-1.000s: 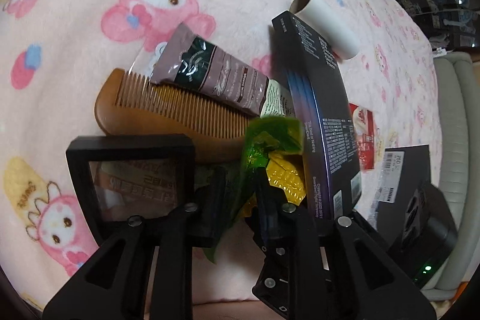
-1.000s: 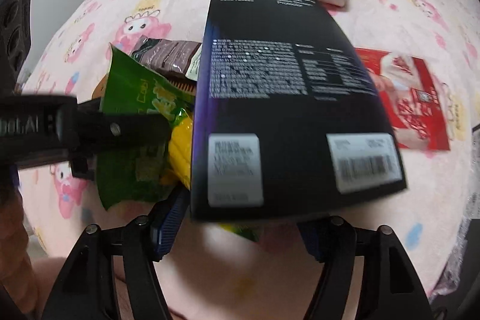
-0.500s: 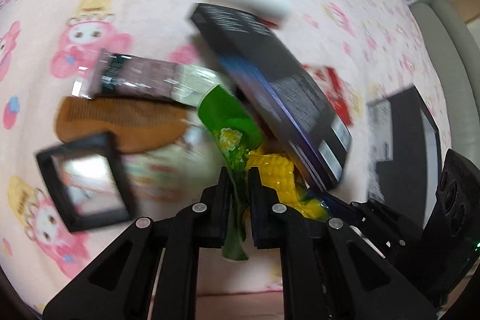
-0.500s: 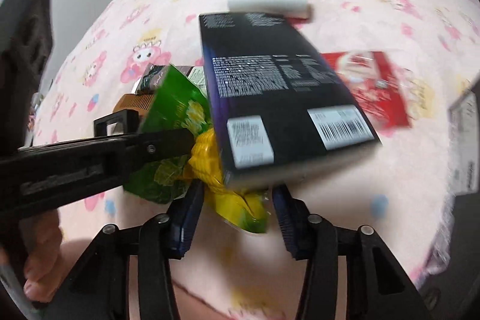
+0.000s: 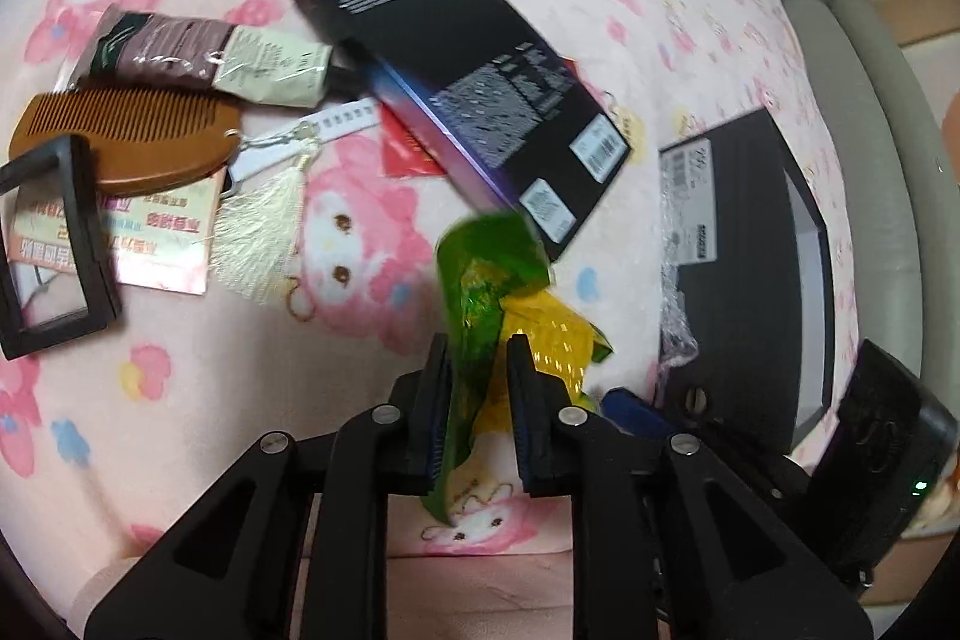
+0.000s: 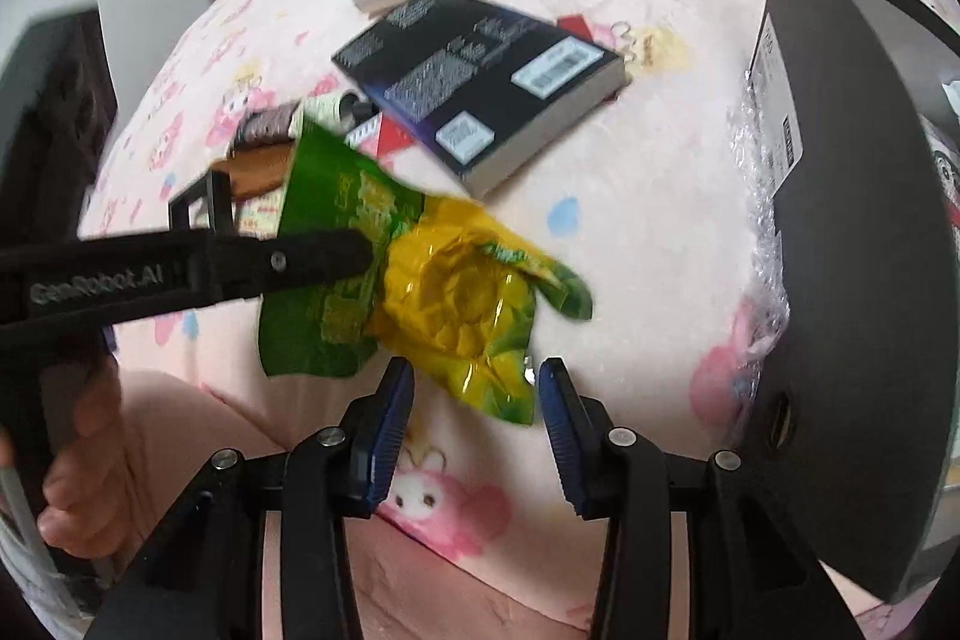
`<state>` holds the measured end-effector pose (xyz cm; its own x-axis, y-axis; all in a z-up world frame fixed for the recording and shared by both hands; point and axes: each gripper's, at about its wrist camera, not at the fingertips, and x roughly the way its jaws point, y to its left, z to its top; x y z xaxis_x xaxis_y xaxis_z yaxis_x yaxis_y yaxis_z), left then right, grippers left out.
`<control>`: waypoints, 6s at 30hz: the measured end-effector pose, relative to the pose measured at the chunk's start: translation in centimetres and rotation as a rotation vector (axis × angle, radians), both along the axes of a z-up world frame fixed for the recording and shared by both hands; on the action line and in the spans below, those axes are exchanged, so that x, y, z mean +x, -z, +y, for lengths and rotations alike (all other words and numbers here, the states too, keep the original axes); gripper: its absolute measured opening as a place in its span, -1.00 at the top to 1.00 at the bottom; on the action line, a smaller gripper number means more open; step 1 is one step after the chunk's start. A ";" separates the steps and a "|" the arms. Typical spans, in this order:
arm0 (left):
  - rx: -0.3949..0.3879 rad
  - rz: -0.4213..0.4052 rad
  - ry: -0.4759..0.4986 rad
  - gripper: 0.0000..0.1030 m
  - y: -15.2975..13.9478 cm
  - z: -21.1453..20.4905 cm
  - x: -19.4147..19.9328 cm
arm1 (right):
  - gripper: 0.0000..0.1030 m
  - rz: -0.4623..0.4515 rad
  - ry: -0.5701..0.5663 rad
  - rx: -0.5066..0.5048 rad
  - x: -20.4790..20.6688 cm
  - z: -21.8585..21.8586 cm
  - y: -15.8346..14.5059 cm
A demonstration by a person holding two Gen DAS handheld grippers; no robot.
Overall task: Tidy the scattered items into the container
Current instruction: 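Lift the corn snack bag and carry it over the black box, then lower the corn snack bag into the box beside the wipes pack, then open the right gripper to release the corn snack bag into the box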
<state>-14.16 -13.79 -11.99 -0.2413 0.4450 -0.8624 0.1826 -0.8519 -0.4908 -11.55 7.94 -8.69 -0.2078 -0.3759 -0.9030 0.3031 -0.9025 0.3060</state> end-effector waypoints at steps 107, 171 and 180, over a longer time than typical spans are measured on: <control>-0.287 0.081 0.374 0.53 -3.5 35.0 -4.3 | 0.23 0.109 0.556 -0.027 -3.5 29.8 -5.6; -0.182 0.130 0.289 0.70 -3.1 33.3 -10.5 | 0.19 0.001 0.541 0.052 -7.1 29.9 -2.8; -0.141 0.145 0.277 0.64 -4.8 30.8 -8.8 | 0.19 0.064 0.556 0.091 -6.1 30.1 -3.9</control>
<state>-23.00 16.96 -7.20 -0.2525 0.3893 -0.8859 -0.1276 -0.9209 -0.3683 -17.63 38.07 -4.79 -0.4080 -0.1158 -0.9056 -0.2100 -0.9534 0.2166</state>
